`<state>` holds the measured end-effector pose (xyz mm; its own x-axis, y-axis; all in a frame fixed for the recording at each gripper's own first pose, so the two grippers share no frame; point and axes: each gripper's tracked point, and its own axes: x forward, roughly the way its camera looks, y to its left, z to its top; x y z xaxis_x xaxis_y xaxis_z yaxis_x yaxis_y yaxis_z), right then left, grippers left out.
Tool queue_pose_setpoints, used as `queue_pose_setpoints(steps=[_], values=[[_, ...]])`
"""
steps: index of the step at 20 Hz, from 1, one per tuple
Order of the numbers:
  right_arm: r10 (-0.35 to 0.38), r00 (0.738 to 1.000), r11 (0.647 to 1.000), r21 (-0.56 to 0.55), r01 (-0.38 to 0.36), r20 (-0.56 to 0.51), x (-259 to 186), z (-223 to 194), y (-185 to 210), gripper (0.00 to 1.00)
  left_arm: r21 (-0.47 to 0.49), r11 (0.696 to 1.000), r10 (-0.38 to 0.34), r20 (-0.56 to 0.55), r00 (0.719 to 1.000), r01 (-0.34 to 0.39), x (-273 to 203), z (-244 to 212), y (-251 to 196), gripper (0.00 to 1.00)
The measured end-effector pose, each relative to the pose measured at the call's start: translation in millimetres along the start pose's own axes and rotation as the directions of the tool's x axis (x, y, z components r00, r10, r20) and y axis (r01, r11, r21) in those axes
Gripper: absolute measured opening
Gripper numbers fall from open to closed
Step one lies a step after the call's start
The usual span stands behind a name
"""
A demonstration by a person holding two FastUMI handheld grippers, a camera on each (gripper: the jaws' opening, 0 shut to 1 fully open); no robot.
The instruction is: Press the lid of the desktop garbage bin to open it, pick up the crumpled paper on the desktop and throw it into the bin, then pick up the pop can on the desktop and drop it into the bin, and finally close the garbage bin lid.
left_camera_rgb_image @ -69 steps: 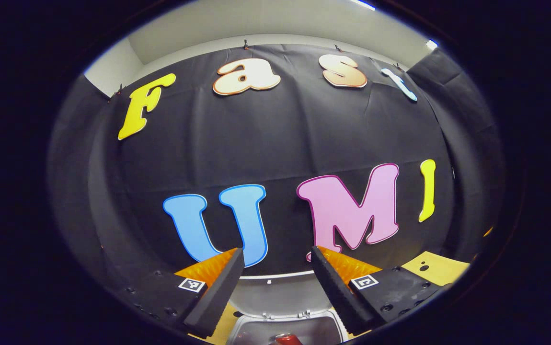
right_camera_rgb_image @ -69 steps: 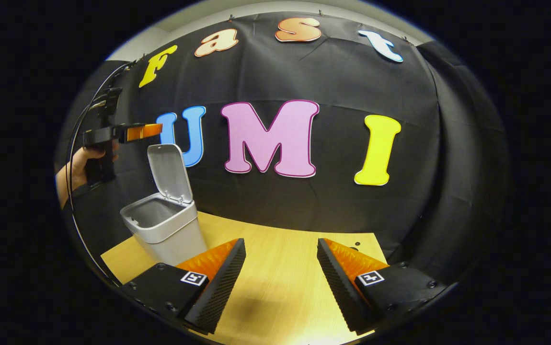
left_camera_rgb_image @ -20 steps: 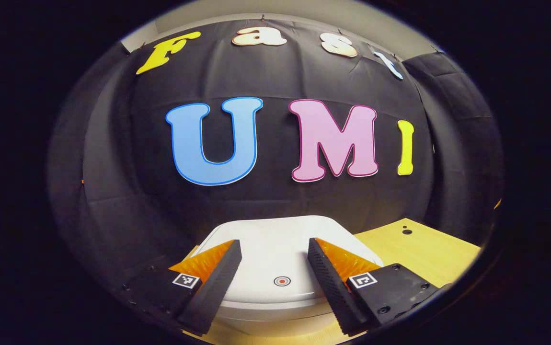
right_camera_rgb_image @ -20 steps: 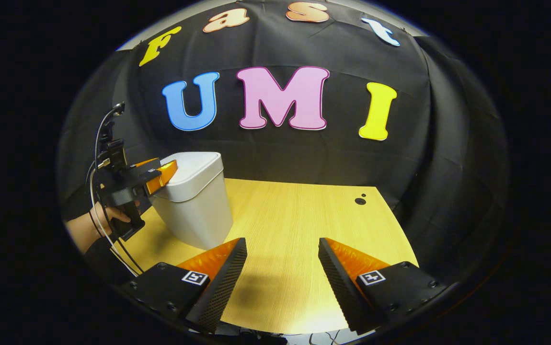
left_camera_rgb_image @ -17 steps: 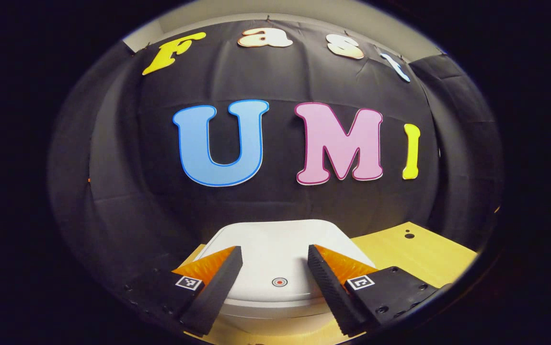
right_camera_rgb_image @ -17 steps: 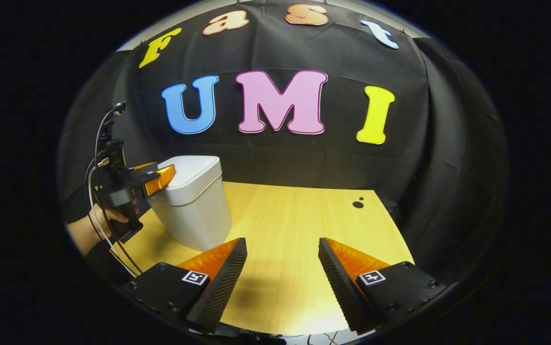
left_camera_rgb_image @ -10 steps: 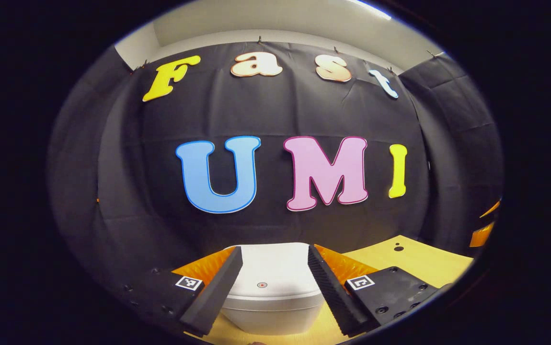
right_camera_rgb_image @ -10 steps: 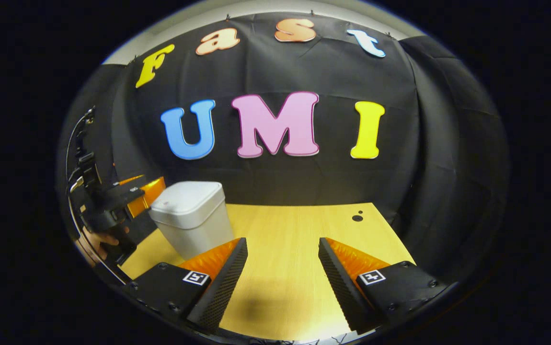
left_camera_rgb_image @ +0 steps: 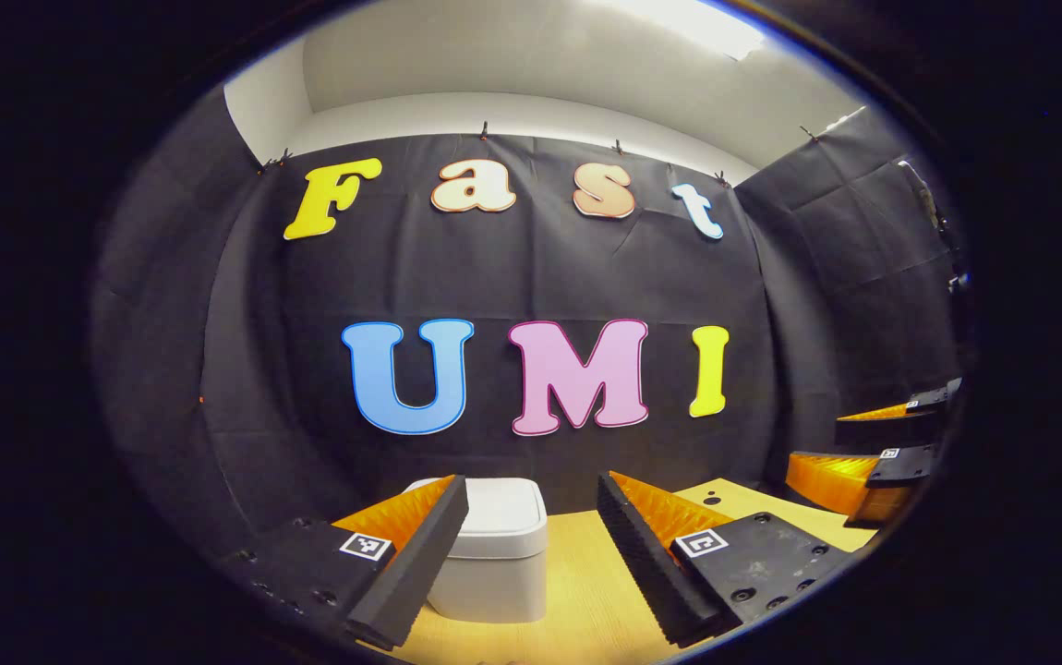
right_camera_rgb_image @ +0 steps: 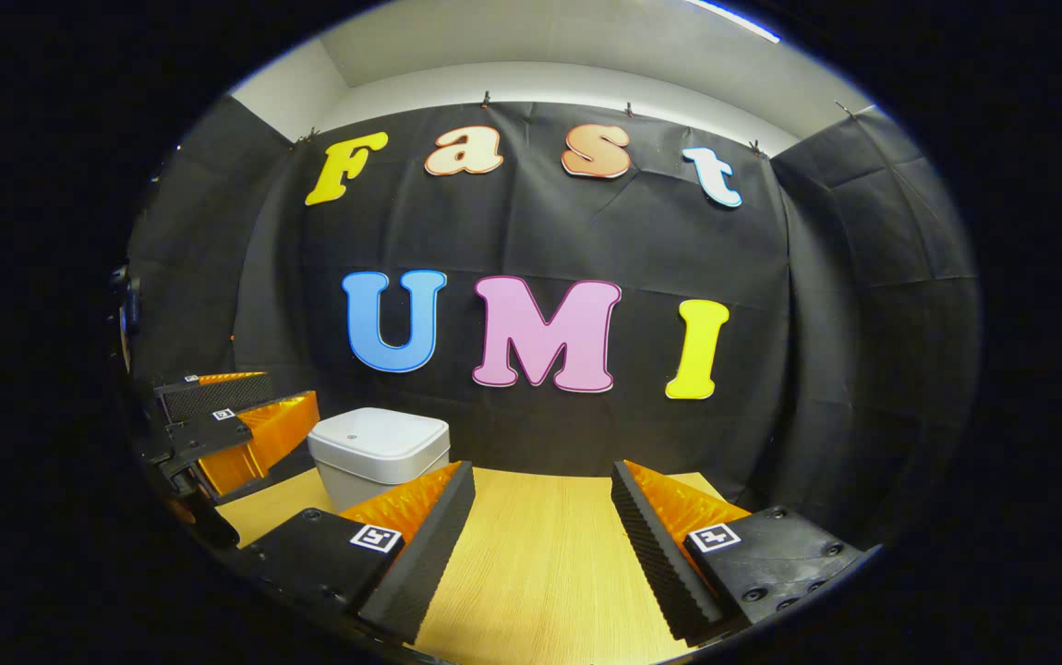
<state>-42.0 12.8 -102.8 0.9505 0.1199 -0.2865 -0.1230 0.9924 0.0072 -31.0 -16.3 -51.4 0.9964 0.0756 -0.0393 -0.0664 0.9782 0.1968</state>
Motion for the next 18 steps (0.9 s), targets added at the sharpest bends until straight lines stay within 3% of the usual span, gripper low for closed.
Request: queue_pose_setpoints(steps=[6,18], values=[[-0.018,0.991,0.999,0.029,0.014,0.130,-18.2,21.6,6.0,0.97,-0.046,0.998,0.032,0.009,0.999,-0.031,-23.0,-3.2,9.4,0.96],[-0.037,0.992,0.999,0.009,0.036,0.124,-20.9,22.0,-2.0,0.96,-0.010,1.000,0.023,0.001,1.000,-0.023,-19.2,-6.6,16.3,0.96]])
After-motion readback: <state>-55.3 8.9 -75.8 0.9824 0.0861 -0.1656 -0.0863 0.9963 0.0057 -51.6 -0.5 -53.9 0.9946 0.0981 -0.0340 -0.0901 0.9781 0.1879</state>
